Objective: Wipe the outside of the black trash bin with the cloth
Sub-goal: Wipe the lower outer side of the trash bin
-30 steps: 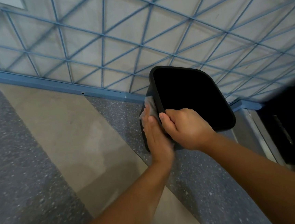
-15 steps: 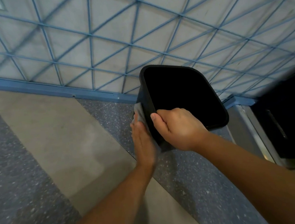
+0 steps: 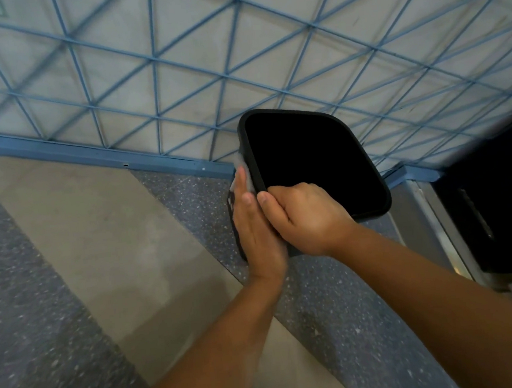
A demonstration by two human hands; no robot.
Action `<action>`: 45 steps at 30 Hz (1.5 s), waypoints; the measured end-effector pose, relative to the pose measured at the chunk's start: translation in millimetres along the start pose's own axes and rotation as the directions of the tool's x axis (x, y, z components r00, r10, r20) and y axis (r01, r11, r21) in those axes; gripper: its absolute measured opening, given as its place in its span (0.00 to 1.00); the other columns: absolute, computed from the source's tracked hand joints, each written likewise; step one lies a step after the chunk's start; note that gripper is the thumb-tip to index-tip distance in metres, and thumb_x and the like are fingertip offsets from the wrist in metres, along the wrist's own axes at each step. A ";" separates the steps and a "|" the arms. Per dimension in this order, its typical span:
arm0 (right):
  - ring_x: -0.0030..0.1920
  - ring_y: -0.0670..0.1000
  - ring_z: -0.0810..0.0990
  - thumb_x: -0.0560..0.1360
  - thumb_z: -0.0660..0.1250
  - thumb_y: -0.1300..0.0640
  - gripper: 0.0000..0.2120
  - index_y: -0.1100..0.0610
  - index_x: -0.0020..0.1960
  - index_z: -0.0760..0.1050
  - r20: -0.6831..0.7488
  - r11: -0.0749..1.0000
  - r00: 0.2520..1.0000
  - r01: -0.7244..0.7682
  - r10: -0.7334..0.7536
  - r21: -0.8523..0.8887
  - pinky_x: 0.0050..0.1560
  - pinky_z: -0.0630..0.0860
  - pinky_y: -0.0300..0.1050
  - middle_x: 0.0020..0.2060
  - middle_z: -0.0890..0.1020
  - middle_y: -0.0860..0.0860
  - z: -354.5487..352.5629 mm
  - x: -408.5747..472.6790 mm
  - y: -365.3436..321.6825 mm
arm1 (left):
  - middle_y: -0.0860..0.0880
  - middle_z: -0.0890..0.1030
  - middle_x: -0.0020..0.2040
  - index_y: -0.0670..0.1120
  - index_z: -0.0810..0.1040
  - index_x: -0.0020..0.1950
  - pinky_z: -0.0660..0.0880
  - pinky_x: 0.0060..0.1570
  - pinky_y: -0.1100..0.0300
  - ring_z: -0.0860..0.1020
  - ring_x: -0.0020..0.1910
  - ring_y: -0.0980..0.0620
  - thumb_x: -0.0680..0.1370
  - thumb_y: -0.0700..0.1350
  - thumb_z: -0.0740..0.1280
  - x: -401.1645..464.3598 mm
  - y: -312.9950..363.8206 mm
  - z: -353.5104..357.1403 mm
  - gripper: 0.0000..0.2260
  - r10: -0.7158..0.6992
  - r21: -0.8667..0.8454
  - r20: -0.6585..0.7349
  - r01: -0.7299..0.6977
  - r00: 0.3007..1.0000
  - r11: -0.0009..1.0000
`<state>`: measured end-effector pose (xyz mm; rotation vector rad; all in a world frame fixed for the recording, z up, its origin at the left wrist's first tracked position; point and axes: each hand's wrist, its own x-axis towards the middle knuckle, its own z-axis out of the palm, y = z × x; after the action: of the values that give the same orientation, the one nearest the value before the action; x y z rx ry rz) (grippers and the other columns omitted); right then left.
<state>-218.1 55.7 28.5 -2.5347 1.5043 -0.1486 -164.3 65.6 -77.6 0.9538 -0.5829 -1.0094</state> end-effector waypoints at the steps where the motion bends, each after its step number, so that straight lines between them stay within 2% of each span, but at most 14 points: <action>1: 0.32 0.55 0.75 0.78 0.47 0.42 0.20 0.51 0.35 0.67 0.001 1.000 1.000 0.000 0.000 -0.003 0.35 0.71 0.51 0.28 0.74 0.49 0.0 -0.4 -0.6 | 0.58 0.66 0.81 0.66 0.66 0.76 0.57 0.83 0.47 0.62 0.82 0.58 0.82 0.69 0.51 2.6 -5.9 -4.1 0.24 0.002 0.028 0.000 -0.002 1.000 1.000; 4: 0.32 0.55 0.76 0.78 0.47 0.42 0.20 0.51 0.35 0.67 0.004 1.000 1.000 0.003 -0.003 0.001 0.34 0.71 0.50 0.28 0.73 0.49 1.5 -0.2 -1.5 | 0.54 0.68 0.81 0.67 0.72 0.73 0.56 0.83 0.45 0.63 0.82 0.55 0.76 0.77 0.58 16.3 -8.1 -10.7 0.29 -0.087 -0.111 -0.017 0.084 0.996 0.990; 8: 0.31 0.53 0.75 0.78 0.47 0.42 0.21 0.52 0.36 0.68 0.006 1.000 1.000 0.005 -0.005 -0.003 0.34 0.71 0.51 0.29 0.75 0.50 0.8 0.6 1.2 | 0.54 0.64 0.83 0.58 0.64 0.80 0.56 0.83 0.47 0.60 0.83 0.55 0.82 0.64 0.55 -14.3 -3.8 2.0 0.27 -0.020 -0.147 0.048 0.027 0.999 0.989; 11: 0.31 0.53 0.74 0.78 0.47 0.42 0.19 0.49 0.34 0.65 0.000 1.000 1.000 0.003 -0.003 -0.011 0.33 0.69 0.49 0.28 0.72 0.48 0.9 -0.1 0.2 | 0.54 0.65 0.83 0.62 0.67 0.78 0.53 0.84 0.44 0.60 0.83 0.54 0.79 0.72 0.59 -0.4 -16.9 -8.9 0.30 -0.066 -0.134 -0.016 0.063 0.998 0.989; 14: 0.31 0.54 0.76 0.78 0.47 0.41 0.21 0.51 0.35 0.68 -0.005 1.000 1.000 0.005 -0.005 0.013 0.34 0.71 0.51 0.28 0.74 0.49 1.0 0.5 0.4 | 0.50 0.65 0.83 0.51 0.64 0.81 0.55 0.84 0.48 0.61 0.83 0.54 0.82 0.63 0.55 5.4 -8.0 -0.6 0.30 -0.114 -0.176 0.003 0.113 0.993 0.978; 17: 0.31 0.54 0.76 0.78 0.47 0.41 0.20 0.49 0.34 0.66 -0.008 1.000 1.000 0.014 -0.013 0.027 0.35 0.73 0.54 0.28 0.73 0.48 0.7 1.1 1.3 | 0.53 0.64 0.83 0.46 0.63 0.82 0.56 0.82 0.59 0.59 0.83 0.55 0.87 0.52 0.53 -13.1 -23.0 -6.6 0.24 -0.047 0.020 0.060 0.046 0.997 0.999; 20: 0.31 0.56 0.76 0.78 0.46 0.40 0.20 0.48 0.32 0.62 -0.018 1.000 1.000 0.019 -0.019 0.025 0.35 0.73 0.55 0.27 0.72 0.48 1.7 1.5 0.8 | 0.46 0.68 0.81 0.44 0.64 0.82 0.63 0.81 0.51 0.66 0.80 0.49 0.88 0.53 0.53 1.7 -36.9 -19.4 0.24 -0.055 0.229 -0.005 0.054 0.998 0.972; 24: 0.31 0.55 0.76 0.77 0.46 0.39 0.22 0.51 0.35 0.68 -0.010 0.999 1.000 0.017 -0.016 0.052 0.35 0.74 0.56 0.29 0.76 0.51 0.6 1.6 1.5 | 0.50 0.64 0.83 0.52 0.65 0.81 0.54 0.84 0.48 0.59 0.83 0.53 0.86 0.56 0.53 -15.2 -0.3 7.3 0.23 -0.007 -0.163 0.043 0.014 0.999 0.986; 27: 0.31 0.54 0.75 0.77 0.48 0.40 0.21 0.49 0.32 0.65 -0.011 0.998 1.000 0.002 -0.001 0.058 0.36 0.74 0.55 0.28 0.74 0.49 0.0 1.1 0.1 | 0.50 0.65 0.82 0.58 0.69 0.76 0.53 0.83 0.42 0.60 0.83 0.51 0.82 0.65 0.58 -7.9 -16.0 -8.8 0.25 -0.046 -0.140 -0.020 0.042 0.999 0.989; 30: 0.30 0.53 0.74 0.76 0.48 0.35 0.23 0.49 0.31 0.63 0.001 0.999 1.000 0.001 -0.001 0.044 0.33 0.73 0.53 0.26 0.72 0.48 -0.3 0.4 0.4 | 0.46 0.65 0.82 0.49 0.64 0.80 0.54 0.84 0.44 0.61 0.83 0.49 0.83 0.56 0.57 4.5 -11.4 -6.8 0.26 -0.198 -0.253 -0.034 0.183 0.980 0.950; 34: 0.28 0.52 0.72 0.72 0.51 0.29 0.27 0.52 0.31 0.64 0.044 1.000 0.999 -0.018 0.017 0.013 0.30 0.69 0.49 0.25 0.71 0.49 -0.6 0.8 2.9 | 0.52 0.63 0.83 0.64 0.68 0.77 0.51 0.84 0.43 0.58 0.84 0.51 0.83 0.58 0.57 -17.4 -10.6 -5.0 0.21 0.008 -0.230 0.061 0.006 0.998 0.973; 37: 0.30 0.54 0.73 0.77 0.58 0.38 0.23 0.52 0.31 0.63 0.073 0.999 0.996 -0.043 0.042 0.012 0.32 0.66 0.47 0.26 0.71 0.50 0.8 3.9 2.0 | 0.51 0.66 0.82 0.57 0.69 0.75 0.55 0.83 0.44 0.63 0.82 0.52 0.80 0.56 0.62 -4.8 -19.1 -14.1 0.23 -0.217 -0.285 -0.022 0.202 0.976 0.937; 42: 0.30 0.51 0.71 0.79 0.58 0.44 0.20 0.52 0.32 0.63 0.108 0.999 0.993 -0.040 0.040 -0.009 0.34 0.65 0.47 0.27 0.70 0.50 -1.1 4.6 0.2 | 0.52 0.62 0.84 0.54 0.62 0.81 0.55 0.83 0.49 0.57 0.84 0.55 0.86 0.54 0.54 -36.8 -26.0 -15.4 0.23 0.040 0.091 -0.009 -0.039 0.999 0.995; 45: 0.30 0.52 0.70 0.79 0.58 0.44 0.20 0.53 0.32 0.63 0.112 0.999 0.992 -0.049 0.051 -0.023 0.33 0.66 0.48 0.27 0.70 0.51 -1.4 2.8 -1.2 | 0.51 0.59 0.84 0.49 0.59 0.83 0.54 0.84 0.50 0.56 0.84 0.53 0.81 0.64 0.50 -41.5 -60.5 -32.4 0.33 -0.169 0.105 -0.093 0.179 0.981 0.978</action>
<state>-216.0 53.7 30.1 -2.4734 1.5317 0.0166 -183.8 103.2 -145.8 1.1577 -0.4960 -1.0953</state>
